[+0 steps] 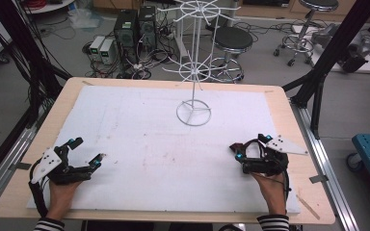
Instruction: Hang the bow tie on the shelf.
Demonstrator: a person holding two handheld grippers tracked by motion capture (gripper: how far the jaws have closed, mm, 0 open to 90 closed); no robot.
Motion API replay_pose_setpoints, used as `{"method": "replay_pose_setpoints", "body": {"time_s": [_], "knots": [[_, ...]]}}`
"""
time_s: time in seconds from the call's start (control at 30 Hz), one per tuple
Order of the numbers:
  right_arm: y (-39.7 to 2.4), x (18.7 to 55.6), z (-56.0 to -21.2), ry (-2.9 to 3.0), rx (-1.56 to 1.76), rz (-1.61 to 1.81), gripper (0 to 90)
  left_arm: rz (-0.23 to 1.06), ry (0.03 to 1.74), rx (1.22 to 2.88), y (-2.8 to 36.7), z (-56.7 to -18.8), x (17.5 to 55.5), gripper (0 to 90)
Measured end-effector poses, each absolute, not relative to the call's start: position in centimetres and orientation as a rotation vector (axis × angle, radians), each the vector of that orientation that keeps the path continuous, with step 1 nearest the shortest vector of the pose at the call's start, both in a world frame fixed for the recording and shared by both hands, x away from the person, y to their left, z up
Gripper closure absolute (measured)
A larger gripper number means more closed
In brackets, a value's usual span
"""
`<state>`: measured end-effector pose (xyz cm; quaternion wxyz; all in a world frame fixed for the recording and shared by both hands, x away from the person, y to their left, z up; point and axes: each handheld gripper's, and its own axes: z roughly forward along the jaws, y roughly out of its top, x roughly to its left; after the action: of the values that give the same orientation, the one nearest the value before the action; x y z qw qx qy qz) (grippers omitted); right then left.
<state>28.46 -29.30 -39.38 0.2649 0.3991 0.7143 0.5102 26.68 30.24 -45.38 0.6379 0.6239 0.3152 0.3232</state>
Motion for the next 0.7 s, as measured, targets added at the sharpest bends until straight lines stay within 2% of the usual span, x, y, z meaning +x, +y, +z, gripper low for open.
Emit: {"method": "replay_pose_setpoints", "body": {"time_s": [0.7], "knots": [[-30.4,31.3,-38.2,2.251,1.147,1.146,0.8,0.741,0.72,1.425,30.2,-45.4,26.6,5.6]]}}
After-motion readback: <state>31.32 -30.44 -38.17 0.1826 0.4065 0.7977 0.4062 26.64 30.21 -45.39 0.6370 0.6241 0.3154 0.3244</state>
